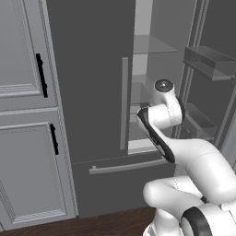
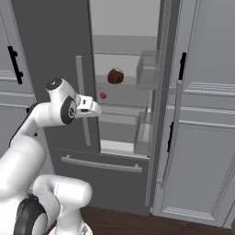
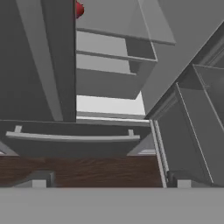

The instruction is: Take the strawberry from the fridge and place it on top of the pancake, located on the dining counter.

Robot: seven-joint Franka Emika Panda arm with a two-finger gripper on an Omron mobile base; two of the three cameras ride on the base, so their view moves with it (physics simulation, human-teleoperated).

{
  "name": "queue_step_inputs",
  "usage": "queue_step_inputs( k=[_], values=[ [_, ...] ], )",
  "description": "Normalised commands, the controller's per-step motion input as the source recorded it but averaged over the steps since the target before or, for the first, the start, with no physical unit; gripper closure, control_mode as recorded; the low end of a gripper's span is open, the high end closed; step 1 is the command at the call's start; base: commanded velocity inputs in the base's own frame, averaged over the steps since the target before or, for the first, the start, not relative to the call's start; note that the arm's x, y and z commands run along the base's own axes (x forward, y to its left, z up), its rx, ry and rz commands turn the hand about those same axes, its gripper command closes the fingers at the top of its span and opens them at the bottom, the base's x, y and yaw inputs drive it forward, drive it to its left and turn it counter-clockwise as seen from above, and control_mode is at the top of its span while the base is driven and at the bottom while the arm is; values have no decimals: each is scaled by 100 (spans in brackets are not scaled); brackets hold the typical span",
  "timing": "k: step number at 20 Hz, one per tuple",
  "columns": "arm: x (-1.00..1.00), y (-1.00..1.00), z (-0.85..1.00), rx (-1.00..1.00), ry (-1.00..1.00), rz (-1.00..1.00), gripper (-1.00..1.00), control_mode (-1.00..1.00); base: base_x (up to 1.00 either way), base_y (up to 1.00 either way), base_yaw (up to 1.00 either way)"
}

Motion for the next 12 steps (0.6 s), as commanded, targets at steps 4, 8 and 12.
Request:
queue_step_inputs(
  k=[4, 8, 12],
  values=[
    [0, -1, 0, 0, -22, 3, -100, -100, 0, 0, 0],
    [0, 4, 0, 0, -31, 3, -100, -100, 0, 0, 0],
    [0, 0, 1, 0, -26, 0, -100, -100, 0, 0, 0]
  ],
)
